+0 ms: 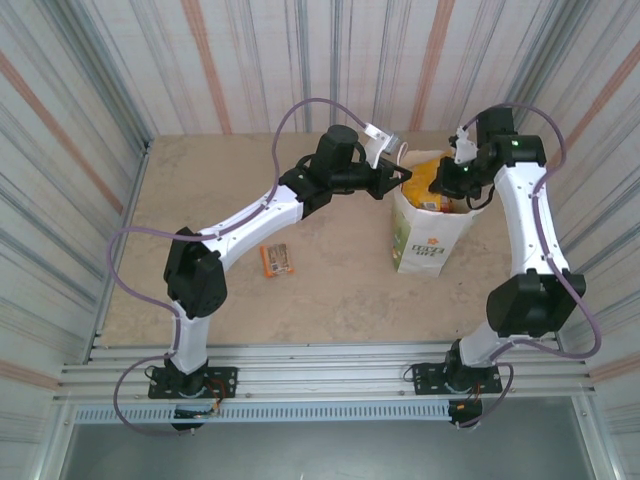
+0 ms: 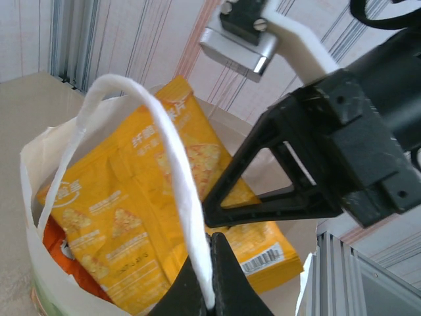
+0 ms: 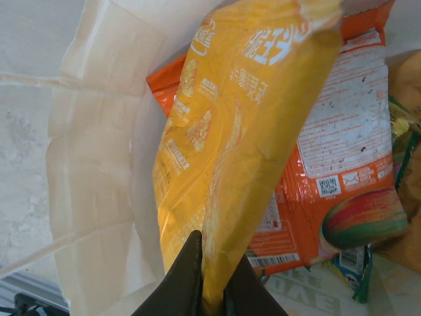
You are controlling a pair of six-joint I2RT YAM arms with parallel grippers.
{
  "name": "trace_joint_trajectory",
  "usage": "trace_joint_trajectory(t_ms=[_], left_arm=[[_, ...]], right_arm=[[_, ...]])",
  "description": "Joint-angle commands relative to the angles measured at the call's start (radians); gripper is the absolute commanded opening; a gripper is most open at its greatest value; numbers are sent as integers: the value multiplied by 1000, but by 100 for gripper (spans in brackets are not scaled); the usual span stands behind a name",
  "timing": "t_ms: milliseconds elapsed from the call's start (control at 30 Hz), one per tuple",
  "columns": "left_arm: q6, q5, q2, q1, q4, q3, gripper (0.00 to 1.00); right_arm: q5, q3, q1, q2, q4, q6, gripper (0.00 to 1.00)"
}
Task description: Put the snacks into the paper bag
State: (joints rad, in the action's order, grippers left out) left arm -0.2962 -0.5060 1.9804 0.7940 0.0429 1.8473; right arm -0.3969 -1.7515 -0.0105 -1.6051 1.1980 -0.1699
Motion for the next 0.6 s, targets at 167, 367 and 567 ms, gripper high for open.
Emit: trace_joint_trajectory(t_ms=[167,367,567], left_arm=[[-21,-16,-21,16,-65,-10,5],[-2,13,-36,16,-42,-14,9],[22,59,-68,16,-13,-32,23]], right_arm=[[2,-36,26,-99,45,50,5],[168,-50,6,-105,59,31,30],[338,-87,-11,-63,73,14,45]])
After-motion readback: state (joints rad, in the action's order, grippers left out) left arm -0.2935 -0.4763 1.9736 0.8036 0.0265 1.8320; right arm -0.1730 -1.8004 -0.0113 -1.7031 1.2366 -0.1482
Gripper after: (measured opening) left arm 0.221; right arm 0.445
